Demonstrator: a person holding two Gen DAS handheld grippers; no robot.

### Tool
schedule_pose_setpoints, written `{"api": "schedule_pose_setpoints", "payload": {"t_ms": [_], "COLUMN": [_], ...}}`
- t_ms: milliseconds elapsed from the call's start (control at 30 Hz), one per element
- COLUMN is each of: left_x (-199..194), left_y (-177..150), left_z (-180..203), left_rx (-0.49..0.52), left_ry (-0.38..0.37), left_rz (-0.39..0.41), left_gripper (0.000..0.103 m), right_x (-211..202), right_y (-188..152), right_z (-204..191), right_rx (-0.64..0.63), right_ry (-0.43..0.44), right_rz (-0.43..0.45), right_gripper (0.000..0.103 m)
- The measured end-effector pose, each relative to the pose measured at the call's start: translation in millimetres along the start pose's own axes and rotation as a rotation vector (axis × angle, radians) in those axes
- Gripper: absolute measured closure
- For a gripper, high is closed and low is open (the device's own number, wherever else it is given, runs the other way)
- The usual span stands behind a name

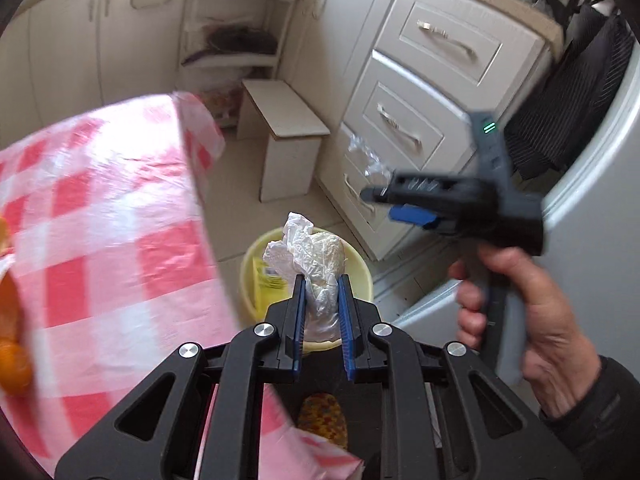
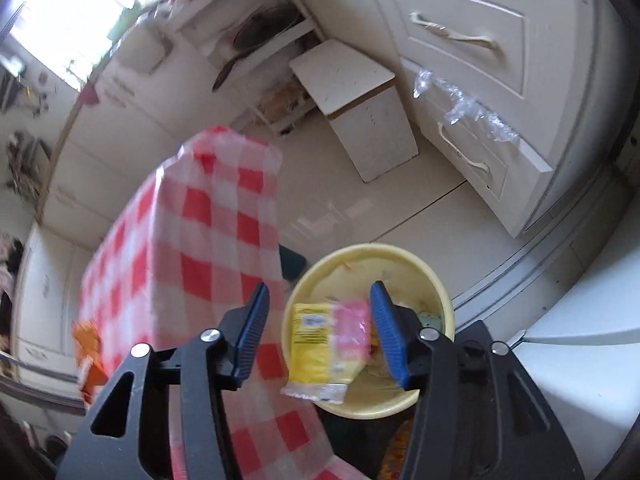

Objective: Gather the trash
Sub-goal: 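Drop the snack bag from the right gripper while the left gripper drops the plastic bag into the bucket, then bring both open grippers back over the table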

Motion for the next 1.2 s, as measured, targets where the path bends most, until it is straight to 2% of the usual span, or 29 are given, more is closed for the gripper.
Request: {"api": "schedule_pose_setpoints", "payload": {"t_ms": [200, 267, 333, 367, 400, 467, 567, 700, 800, 933, 967, 1033, 1100, 1200], "left_x": [87, 113, 131, 135, 137, 131, 107, 52, -12, -114, -131, -150, -156, -156], "left_y": [8, 10, 12, 12, 14, 17, 21, 30, 26, -11, -23, -50, -74, -95], "left_z": [19, 20, 20, 20, 19, 18, 9, -22, -64, -143, -159, -191, -221, -247], "left_rx": [-0.064, -0.101, -0.137, -0.149, -0.154, -0.156, -0.148, -0.152, -0.152, -0.188, -0.197, -0.221, -0.254, -0.296], "left_ry": [-0.022, 0.003, 0.013, 0.019, 0.030, 0.038, 0.053, 0.097, 0.198, 0.432, 0.475, 0.527, 0.535, 0.542], "left_rz": [-0.157, -0.211, -0.258, -0.268, -0.273, -0.258, -0.221, -0.140, -0.057, 0.058, 0.069, 0.052, 0.004, -0.013], "left_gripper": [0.088, 0.085, 0.077, 0.069, 0.062, 0.054, 0.050, 0.049, 0.043, 0.027, 0.022, 0.020, 0.020, 0.020], "right_x": [-50, -60, -62, -61, -60, -61, -68, -74, -69, -56, -51, -40, -25, -7], "right_y": [27, 31, 33, 33, 35, 37, 39, 37, 28, 5, -4, -25, -54, -111], "right_z": [-3, -7, -12, -15, -17, -19, -22, -33, -48, -84, -96, -122, -153, -203], "right_rx": [0.043, 0.040, 0.020, 0.009, 0.000, -0.017, -0.006, -0.022, -0.064, -0.170, -0.206, -0.281, -0.391, -0.612], "right_ry": [0.079, 0.101, 0.105, 0.104, 0.102, 0.097, 0.111, 0.130, 0.138, 0.163, 0.177, 0.216, 0.254, 0.298], "right_rz": [0.152, 0.183, 0.194, 0.195, 0.194, 0.201, 0.229, 0.253, 0.236, 0.173, 0.149, 0.087, 0.009, -0.102], "right_gripper": [0.042, 0.040, 0.040, 0.040, 0.040, 0.040, 0.039, 0.038, 0.038, 0.037, 0.037, 0.034, 0.033, 0.032]}}
Point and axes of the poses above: each gripper's, at about its wrist camera, not at the fingertips, and x roughly the way its jaws point, z to its right, y to its top, the point moved 7 cm from there along x, roughly the way its jaws point, and after that the axes turned 9 degrees about x, right-handed, at the moved point
